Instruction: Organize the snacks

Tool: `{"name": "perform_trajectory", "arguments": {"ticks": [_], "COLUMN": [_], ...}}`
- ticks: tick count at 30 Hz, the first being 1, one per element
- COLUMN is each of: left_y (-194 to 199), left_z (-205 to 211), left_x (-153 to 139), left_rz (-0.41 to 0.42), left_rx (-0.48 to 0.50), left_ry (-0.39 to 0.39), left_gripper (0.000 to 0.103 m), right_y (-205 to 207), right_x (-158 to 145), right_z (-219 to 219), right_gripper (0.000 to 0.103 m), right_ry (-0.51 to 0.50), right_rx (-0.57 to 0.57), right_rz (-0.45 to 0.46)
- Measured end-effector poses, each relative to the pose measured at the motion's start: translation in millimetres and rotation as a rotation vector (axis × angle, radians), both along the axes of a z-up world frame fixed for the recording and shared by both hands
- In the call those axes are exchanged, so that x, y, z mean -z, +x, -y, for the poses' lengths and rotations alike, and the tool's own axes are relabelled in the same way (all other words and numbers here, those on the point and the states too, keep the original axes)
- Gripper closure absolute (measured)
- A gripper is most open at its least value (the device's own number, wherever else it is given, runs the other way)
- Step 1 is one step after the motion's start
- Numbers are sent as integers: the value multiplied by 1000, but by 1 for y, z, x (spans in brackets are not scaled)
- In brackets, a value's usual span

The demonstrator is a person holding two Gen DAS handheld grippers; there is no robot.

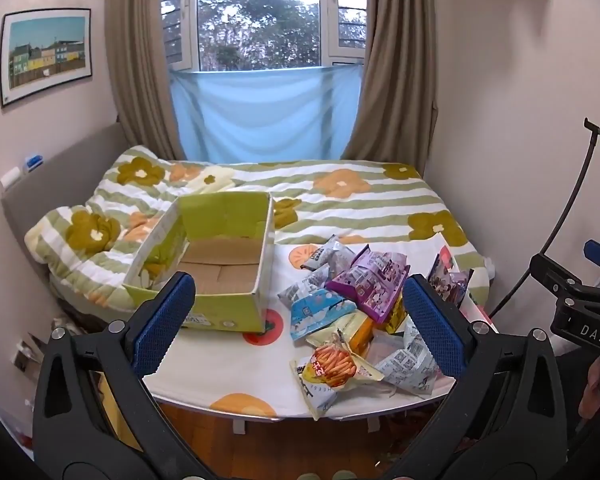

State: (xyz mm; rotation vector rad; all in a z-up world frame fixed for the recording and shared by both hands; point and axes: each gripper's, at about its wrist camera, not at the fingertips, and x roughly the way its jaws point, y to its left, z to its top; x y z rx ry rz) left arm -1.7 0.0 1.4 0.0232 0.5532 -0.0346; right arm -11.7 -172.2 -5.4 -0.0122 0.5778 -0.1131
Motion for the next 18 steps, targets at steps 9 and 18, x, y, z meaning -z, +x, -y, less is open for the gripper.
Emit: {"name": "perform_trajectory", "arguments": {"ticks": [9, 18], "left_y": [2, 2], "left_z": [1, 1], "left_x": [2, 3], "left_rz": [-6, -6], "left_rx": [3, 3], "left_ry": [3, 0], "left_gripper": [1, 1], "right_y": [3, 4], "right_x": [2, 3], "right_z": [1, 1], "right_gripper": [0, 0], "right_ry": [8, 8], "right_rx": [9, 8], "right_rz": [-13, -13]}}
